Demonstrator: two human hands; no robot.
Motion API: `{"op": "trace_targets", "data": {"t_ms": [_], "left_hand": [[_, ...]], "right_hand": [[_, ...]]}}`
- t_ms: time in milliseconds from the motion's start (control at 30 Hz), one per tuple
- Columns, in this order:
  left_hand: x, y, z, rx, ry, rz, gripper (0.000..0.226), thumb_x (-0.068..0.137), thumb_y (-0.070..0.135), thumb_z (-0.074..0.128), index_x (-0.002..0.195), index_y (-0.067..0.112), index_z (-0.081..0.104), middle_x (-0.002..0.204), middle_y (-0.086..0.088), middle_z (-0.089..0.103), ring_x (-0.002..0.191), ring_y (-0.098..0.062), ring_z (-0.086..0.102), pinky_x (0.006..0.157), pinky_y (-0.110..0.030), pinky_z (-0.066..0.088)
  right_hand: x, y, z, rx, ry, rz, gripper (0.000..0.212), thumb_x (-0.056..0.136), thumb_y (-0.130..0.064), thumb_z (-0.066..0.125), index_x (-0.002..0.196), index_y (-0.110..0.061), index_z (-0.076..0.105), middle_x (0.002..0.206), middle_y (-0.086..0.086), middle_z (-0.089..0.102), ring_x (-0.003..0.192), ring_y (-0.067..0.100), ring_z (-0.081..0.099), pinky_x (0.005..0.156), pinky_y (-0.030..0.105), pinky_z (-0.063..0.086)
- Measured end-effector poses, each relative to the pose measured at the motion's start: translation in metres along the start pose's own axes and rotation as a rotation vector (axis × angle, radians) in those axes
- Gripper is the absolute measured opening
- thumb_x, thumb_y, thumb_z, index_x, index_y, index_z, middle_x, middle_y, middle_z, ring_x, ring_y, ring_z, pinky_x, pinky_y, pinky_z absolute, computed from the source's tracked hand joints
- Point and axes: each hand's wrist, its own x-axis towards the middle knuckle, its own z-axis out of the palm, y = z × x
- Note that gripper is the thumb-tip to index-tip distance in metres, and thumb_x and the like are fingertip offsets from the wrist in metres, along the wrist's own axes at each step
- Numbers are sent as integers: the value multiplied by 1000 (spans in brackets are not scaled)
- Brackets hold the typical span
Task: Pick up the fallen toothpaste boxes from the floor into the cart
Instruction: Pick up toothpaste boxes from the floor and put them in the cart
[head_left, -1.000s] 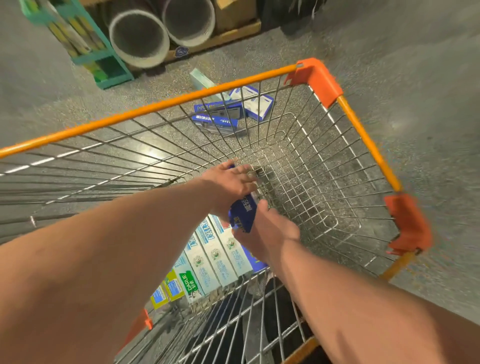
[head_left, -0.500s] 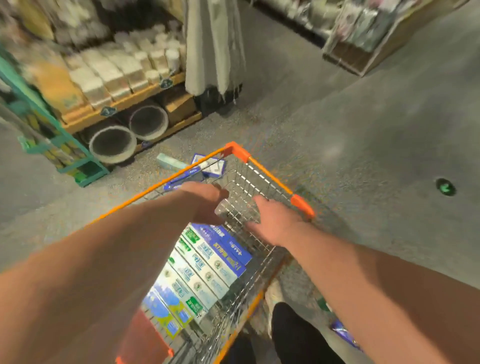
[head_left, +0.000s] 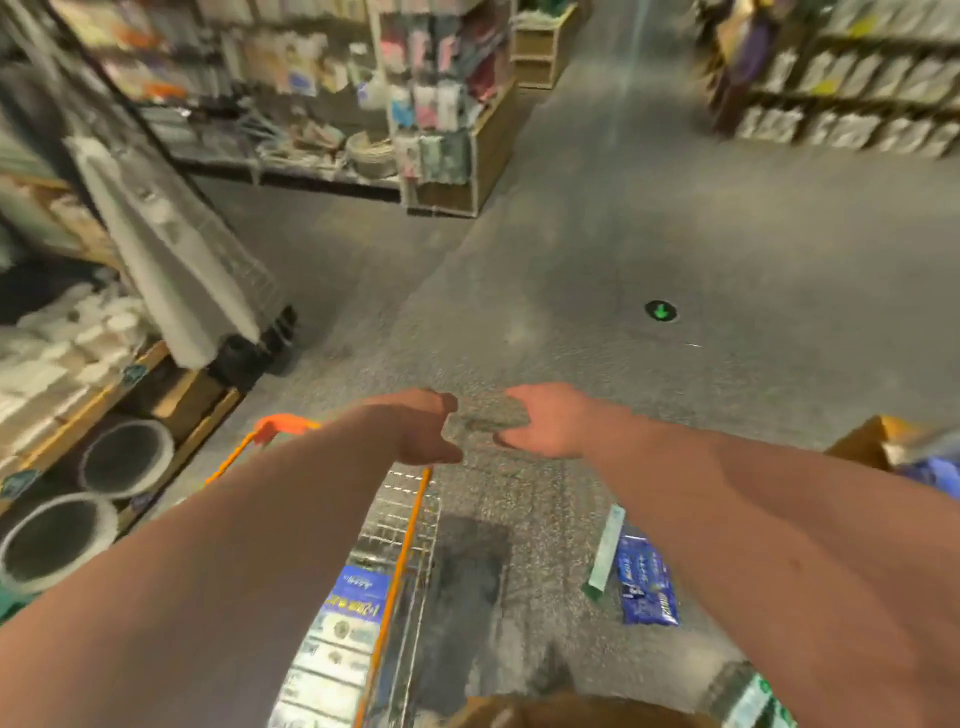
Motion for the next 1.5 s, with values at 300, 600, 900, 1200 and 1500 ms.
{"op": "trace_targets", "data": {"t_ms": [300,600,900,1200,1500], "left_hand": [[83,182,-9,81,-26,159,79,89,58,64,151,16,39,145,-13,54,130,-32,52,105,-40,45],[165,293,33,97,-135,184,80,90,60,59,152,15,37,149,-12,51,133,-31,51,104,-41,45],[305,329,135,172,-268,222,71,92,61,53,144,14,42,134,-15,56,121,-34,56,98,-51,51],[488,339,324,158,-353,156,70,95,55,54,145,9,36,140,-18,51,123,-39,55,99,-56,49],[602,341,541,-33,-331,-102,73,91,59,56,137,5,41,129,-19,55,114,-43,56,100,-59,44]], "right_hand": [[-77,172,-4,63,4,135,73,92,-58,63,146,-12,47,141,15,58,128,34,54,102,35,45],[-103,331,42,206,-82,331,79,90,-58,63,148,-8,44,142,18,56,129,36,53,105,38,44],[-37,422,140,399,-116,565,77,94,-56,60,153,-12,37,151,13,47,137,33,44,106,39,38],[92,540,337,520,-108,769,59,96,-52,56,140,-12,49,130,12,61,113,33,61,85,37,48],[186,632,571,586,-221,860,70,91,-58,62,137,-8,46,135,15,56,121,35,56,89,37,46]]}}
